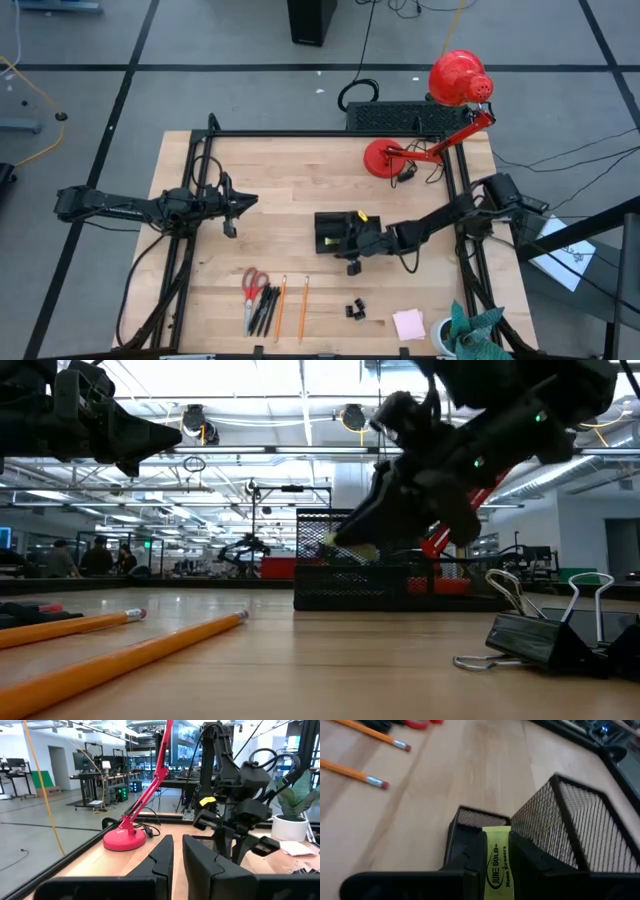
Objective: Pick and place office supplies into organizer
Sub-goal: Put the yellow eraser into the desk organizer, then put the right binder clip into the desk organizer
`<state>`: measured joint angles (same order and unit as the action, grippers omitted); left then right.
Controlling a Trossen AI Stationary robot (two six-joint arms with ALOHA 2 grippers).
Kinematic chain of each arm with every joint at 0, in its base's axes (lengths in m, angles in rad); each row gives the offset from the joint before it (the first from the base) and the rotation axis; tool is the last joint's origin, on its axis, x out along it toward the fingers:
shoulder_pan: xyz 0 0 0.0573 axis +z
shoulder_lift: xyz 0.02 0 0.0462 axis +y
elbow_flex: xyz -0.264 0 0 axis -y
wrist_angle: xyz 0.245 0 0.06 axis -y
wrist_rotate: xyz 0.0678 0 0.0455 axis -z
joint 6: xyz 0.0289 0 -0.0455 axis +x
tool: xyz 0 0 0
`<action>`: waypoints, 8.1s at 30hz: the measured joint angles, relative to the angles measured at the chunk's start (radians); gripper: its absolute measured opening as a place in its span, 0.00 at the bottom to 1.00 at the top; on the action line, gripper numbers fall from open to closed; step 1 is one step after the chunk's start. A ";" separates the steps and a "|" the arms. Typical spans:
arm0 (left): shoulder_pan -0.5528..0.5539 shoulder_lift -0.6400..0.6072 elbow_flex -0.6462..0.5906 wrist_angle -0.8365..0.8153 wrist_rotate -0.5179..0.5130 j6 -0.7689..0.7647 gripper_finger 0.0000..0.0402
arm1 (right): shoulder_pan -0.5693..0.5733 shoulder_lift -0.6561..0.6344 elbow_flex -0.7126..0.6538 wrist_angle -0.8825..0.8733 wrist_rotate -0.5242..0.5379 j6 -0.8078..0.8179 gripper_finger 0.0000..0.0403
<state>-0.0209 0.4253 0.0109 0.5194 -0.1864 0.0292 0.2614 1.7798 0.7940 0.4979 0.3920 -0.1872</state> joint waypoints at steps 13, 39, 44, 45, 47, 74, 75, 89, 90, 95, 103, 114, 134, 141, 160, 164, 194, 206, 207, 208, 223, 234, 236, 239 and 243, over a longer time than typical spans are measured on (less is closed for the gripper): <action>0.000 0.000 0.000 0.000 0.000 0.001 0.12 | -0.007 0.016 0.000 0.003 0.004 0.044 0.25; 0.000 0.000 0.000 -0.028 0.000 -0.002 0.12 | 0.312 -0.220 0.109 -0.422 -0.005 0.026 0.38; 0.000 0.000 0.000 -0.029 0.000 -0.005 0.12 | 0.371 -0.219 0.167 -0.571 -0.137 0.164 0.40; 0.000 0.000 0.000 -0.028 0.000 -0.005 0.12 | 0.375 -0.220 0.166 -0.593 -0.159 0.184 0.40; 0.000 0.000 0.000 -0.029 0.000 -0.006 0.12 | 0.384 -0.217 0.159 -0.630 -0.184 0.210 0.40; 0.000 0.000 0.000 -0.053 0.000 -0.008 0.12 | 0.364 -0.207 0.022 -0.472 -0.305 0.719 0.32; 0.000 0.000 0.000 -0.053 0.000 -0.008 0.12 | 0.364 -0.207 0.018 -0.473 -0.310 0.758 0.32; 0.000 0.000 0.000 -0.051 0.000 0.053 0.12 | 0.338 -0.207 0.011 -0.467 -0.266 1.122 0.32; 0.000 0.000 0.000 -0.051 0.000 0.053 0.12 | 0.338 -0.207 0.011 -0.470 -0.266 1.142 0.32; 0.000 0.000 0.000 -0.051 0.000 0.055 0.12 | 0.337 -0.207 0.011 -0.473 -0.266 1.198 0.32; 0.000 0.000 0.000 -0.054 0.000 0.043 0.12 | 0.337 -0.159 0.010 -0.457 -0.314 1.235 0.32; 0.000 0.000 0.000 -0.055 0.000 0.041 0.12 | 0.336 -0.129 0.009 -0.397 -0.319 1.243 0.32; 0.000 0.000 0.000 -0.054 0.000 0.041 0.12 | 0.331 -0.039 0.011 -0.328 -0.344 1.250 0.32; 0.000 0.000 0.000 -0.054 0.000 0.041 0.12 | 0.329 -0.039 0.011 -0.292 -0.343 1.240 0.32; 0.000 0.000 0.000 -0.054 0.000 0.041 0.12 | 0.327 -0.040 0.011 -0.283 -0.344 1.141 0.03; 0.000 0.000 0.000 -0.055 0.000 0.041 0.12 | 0.326 -0.051 0.011 -0.290 -0.344 1.113 0.03; 0.000 0.000 0.000 -0.060 -0.010 0.041 0.12 | 0.033 -0.117 0.013 -0.227 0.004 0.202 0.00; 0.000 0.000 0.000 -0.091 -0.043 0.051 0.12 | 0.023 0.000 0.016 -0.162 0.049 0.260 0.04; 0.000 0.000 0.000 -0.091 -0.043 0.050 0.12 | 0.023 -0.001 0.015 -0.160 0.043 0.264 0.05; 0.000 0.000 0.000 -0.092 -0.043 0.048 0.12 | 0.021 -0.003 0.015 -0.161 0.034 0.268 0.07; 0.000 0.000 0.000 -0.099 -0.043 0.056 0.12 | 0.046 -0.098 0.011 -0.180 -0.046 0.271 0.31; 0.000 0.000 0.000 -0.075 -0.051 -0.037 0.12 | 0.140 -0.297 0.012 -0.207 -0.108 0.250 0.24; 0.000 0.000 0.000 -0.076 -0.050 -0.065 0.12 | 0.162 -0.320 0.012 -0.213 -0.108 0.245 0.19; 0.000 0.000 0.000 -0.076 -0.050 -0.096 0.12 | 0.194 -0.335 0.012 -0.238 -0.109 0.222 0.09; 0.000 0.000 0.000 -0.082 -0.042 -0.111 0.12 | 0.214 -0.328 0.012 -0.312 -0.113 0.214 0.02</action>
<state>-0.0212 0.4252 0.0109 0.4374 -0.2280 -0.0822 0.4755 1.4515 0.8062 0.1861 0.2790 0.0264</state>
